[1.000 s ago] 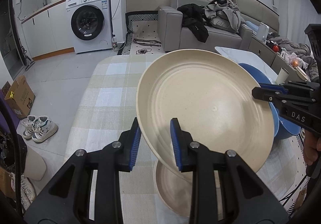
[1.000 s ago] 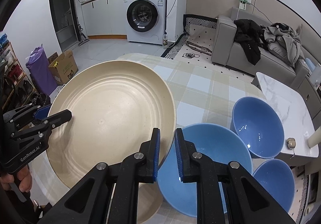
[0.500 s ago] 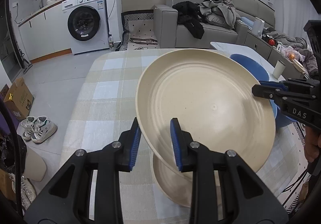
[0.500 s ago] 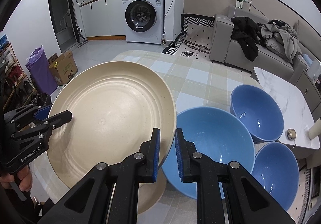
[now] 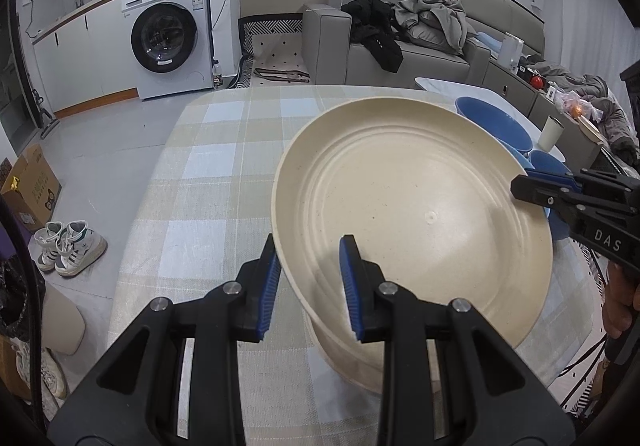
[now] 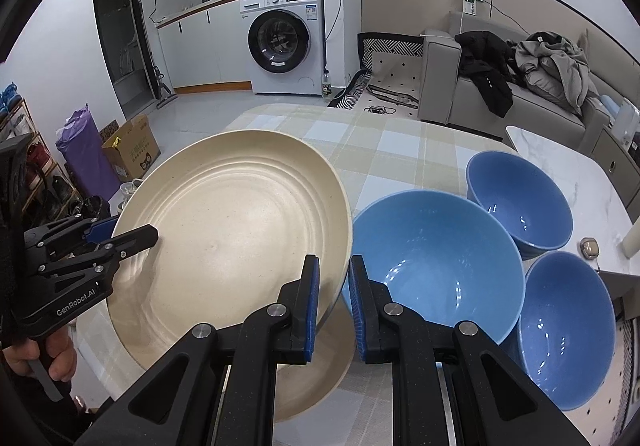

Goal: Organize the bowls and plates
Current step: 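Carry the held cream plate with both tools and lower it onto the plate stack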

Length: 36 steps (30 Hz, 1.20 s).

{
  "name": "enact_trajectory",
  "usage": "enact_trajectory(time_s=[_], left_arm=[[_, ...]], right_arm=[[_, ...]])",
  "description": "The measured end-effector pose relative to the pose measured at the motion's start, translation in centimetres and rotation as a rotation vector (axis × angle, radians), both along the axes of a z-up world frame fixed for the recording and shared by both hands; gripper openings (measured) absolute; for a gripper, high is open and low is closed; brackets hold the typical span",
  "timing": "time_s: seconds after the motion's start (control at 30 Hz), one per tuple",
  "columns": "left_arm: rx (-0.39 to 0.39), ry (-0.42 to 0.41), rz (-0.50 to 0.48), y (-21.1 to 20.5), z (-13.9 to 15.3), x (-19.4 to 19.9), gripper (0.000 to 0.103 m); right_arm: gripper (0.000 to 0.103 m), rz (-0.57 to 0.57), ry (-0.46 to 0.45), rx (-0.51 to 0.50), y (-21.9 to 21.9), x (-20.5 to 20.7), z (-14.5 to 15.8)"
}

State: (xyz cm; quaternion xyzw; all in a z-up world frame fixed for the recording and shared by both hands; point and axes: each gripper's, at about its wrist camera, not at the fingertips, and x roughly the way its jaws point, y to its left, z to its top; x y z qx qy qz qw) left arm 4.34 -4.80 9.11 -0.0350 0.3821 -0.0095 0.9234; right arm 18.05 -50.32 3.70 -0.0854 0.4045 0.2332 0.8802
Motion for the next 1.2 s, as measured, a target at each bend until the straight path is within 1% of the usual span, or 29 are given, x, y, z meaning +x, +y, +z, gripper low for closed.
enact_trajectory(time_s=[0.2,0.53,0.63,0.77,0.93,1.2], left_arm=[[-0.007,0.021,-0.01,0.4,-1.4,0.1,0.025],[-0.018,0.042,-0.034,0.6,-3.5,0.2,0.025],[-0.006,0.048,-0.038,0.6,-4.0,0.3,0.025],[0.02,0.053,-0.037,0.4,-4.6,0.7,0.025],[0.029,0.065,-0.049,0.1,-5.3,0.9,0.025],[0.038,0.089,-0.051,0.1,-6.6,1.8,0.026]], right_arm=[[0.016,-0.015,0.013,0.03,-0.4,-0.8,-1.1],[0.017,-0.056,-0.012,0.047,-1.0,-3.3,-2.2],[0.017,-0.071,-0.003,0.076,-1.3,-3.8,-2.8],[0.017,-0.083,0.008,0.091,-1.5,-4.3,-3.8],[0.017,-0.096,0.013,0.097,-1.9,-4.9,-5.0],[0.017,-0.083,0.004,0.095,-1.7,-5.2,-5.7]])
